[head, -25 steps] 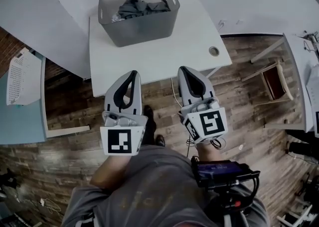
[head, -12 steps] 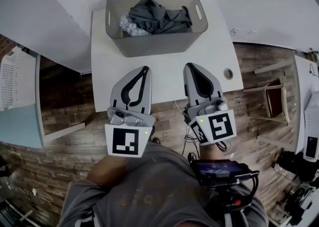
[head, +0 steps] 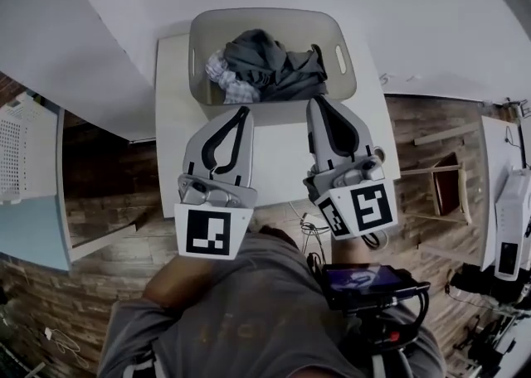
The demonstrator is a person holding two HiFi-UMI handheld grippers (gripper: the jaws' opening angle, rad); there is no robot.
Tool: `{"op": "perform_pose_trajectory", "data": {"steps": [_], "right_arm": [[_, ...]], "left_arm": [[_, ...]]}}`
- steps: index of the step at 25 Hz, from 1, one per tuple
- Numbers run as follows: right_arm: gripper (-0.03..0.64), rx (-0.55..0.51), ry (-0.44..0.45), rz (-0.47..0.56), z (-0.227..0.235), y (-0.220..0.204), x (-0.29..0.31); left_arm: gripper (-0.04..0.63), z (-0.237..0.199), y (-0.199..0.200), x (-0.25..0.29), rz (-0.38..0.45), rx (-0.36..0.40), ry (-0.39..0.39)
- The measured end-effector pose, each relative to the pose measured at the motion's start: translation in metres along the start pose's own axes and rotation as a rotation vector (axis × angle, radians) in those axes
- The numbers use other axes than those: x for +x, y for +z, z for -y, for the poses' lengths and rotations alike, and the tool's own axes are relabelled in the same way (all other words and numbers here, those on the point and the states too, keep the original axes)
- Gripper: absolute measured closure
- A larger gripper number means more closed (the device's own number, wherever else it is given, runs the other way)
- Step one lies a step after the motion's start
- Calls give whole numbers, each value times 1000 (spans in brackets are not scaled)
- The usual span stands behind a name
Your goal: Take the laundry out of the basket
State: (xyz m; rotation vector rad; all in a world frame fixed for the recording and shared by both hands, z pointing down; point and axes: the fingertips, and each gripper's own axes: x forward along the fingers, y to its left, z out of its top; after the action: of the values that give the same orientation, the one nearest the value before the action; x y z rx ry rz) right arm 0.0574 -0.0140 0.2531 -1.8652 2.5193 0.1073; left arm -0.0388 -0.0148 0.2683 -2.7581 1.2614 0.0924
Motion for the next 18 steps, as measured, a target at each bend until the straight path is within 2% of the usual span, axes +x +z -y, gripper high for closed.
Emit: {"op": "perform_pose_trajectory", "data": {"steps": [8,18], "right_arm": [[610,-38,-25,31,13,20,1],[609,-22,9,22,41,18,31]], "left_arm": [[588,-2,20,13,54,2,-6],[588,-13,16,49,21,23,25]]}}
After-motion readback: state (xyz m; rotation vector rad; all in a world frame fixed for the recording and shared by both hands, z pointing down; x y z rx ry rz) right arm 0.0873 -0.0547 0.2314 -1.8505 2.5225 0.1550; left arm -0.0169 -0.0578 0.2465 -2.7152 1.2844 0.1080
